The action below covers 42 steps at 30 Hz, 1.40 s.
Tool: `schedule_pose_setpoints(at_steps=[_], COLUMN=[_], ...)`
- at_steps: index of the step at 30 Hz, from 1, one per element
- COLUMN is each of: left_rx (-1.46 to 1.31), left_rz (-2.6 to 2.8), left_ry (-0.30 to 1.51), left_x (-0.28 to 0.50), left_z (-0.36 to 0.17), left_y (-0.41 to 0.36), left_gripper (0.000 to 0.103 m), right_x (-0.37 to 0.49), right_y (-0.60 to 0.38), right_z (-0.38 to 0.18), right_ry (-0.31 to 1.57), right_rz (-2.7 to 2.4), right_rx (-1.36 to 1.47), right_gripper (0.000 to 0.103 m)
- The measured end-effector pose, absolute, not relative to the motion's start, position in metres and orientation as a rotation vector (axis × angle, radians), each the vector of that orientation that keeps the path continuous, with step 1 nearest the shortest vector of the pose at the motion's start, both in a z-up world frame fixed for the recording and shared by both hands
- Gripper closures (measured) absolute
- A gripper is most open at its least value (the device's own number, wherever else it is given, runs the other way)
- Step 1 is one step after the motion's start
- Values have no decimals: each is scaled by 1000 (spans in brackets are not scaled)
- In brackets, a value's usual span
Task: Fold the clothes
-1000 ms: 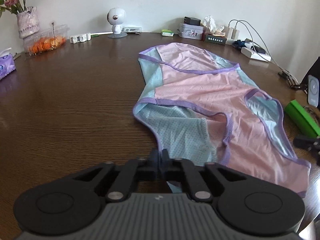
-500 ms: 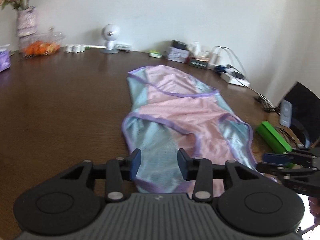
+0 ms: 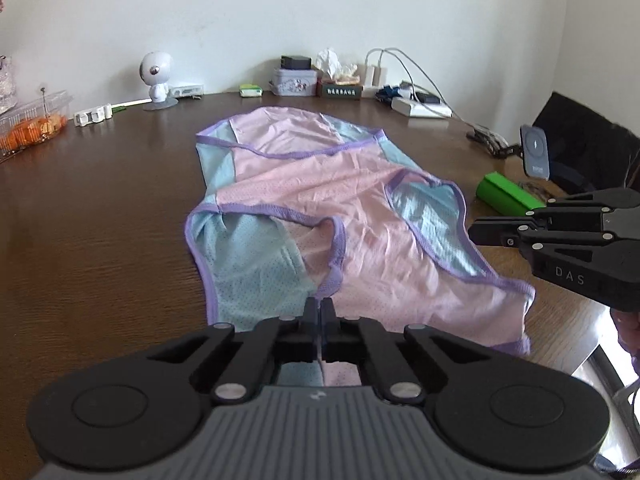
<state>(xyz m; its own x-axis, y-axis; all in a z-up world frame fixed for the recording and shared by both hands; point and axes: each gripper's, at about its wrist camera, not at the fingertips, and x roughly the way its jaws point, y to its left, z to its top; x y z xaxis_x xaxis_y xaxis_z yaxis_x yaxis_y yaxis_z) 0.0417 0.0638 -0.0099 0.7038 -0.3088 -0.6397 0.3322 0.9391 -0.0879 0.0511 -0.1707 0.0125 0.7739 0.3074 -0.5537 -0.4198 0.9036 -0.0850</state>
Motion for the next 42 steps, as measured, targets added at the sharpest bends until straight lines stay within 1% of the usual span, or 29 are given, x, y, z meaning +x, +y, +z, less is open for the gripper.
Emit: schedule_pose_setpoints(at_steps=[3,5,6,8,9,11,13,15,16,17,21,23,24,26,27,28,29,31,33,40,42], left_rx=[-10,-12,-8,10,19,34,29,24,22,23,44,21,1,-39,-59,-79,-91,-61,-36,2,12], left_rz=[-340,-306,-280,-263,-255,-244,-260,-270,-274,-279,-331,-336,-330,-317,-311,-305,-295,-260,-250,-262,-264], left_ry=[674,685,698,725,738,762,766,775,781,787,816,805,791,763,748,734,724,744,764,803,811], left_x=[37,40,42,46,47,50,51,53,51,46,32,37,43,54,60,66,76,109,121,141,146], left_z=[3,1,-4,-12,-17,-24,-26,-25,-26,-29,-27,-21,-16,-7,-3,1,5,4,-2,-22,-27], left_y=[72,75,76,75,75,74,74,77,80,84,84,86,88,92,94,95,96,85,75,47,40], left_gripper=[102,102,102,101,100,99,99,99,99,99,99,98,96,84,65,58,59,63,67,67,67], right_x=[52,59,63,63,62,58,54,52,52,52,54,53,53,54,59,65,74,98,122,176,180], right_y=[-170,-168,-168,-167,-166,-164,-161,-164,-166,-168,-181,-186,-188,-192,-196,-199,-201,-201,-196,-178,-174], right_z=[26,22,16,5,0,-8,-16,-17,-17,-17,-12,-10,-8,0,5,10,13,16,12,-15,-18], right_ry=[516,562,596,639,655,676,690,692,696,702,739,756,756,745,736,727,715,687,694,753,733], right_rz=[414,433,436,439,443,455,458,456,457,459,486,497,497,503,502,499,489,448,415,345,331], right_rx=[-208,-220,-222,-224,-227,-227,-235,-227,-220,-213,-203,-207,-219,-214,-193,-170,-143,-104,-58,22,26], right_gripper=[103,102,100,89,87,77,78,81,96,99,100,100,100,99,97,93,86,79,79,79,92])
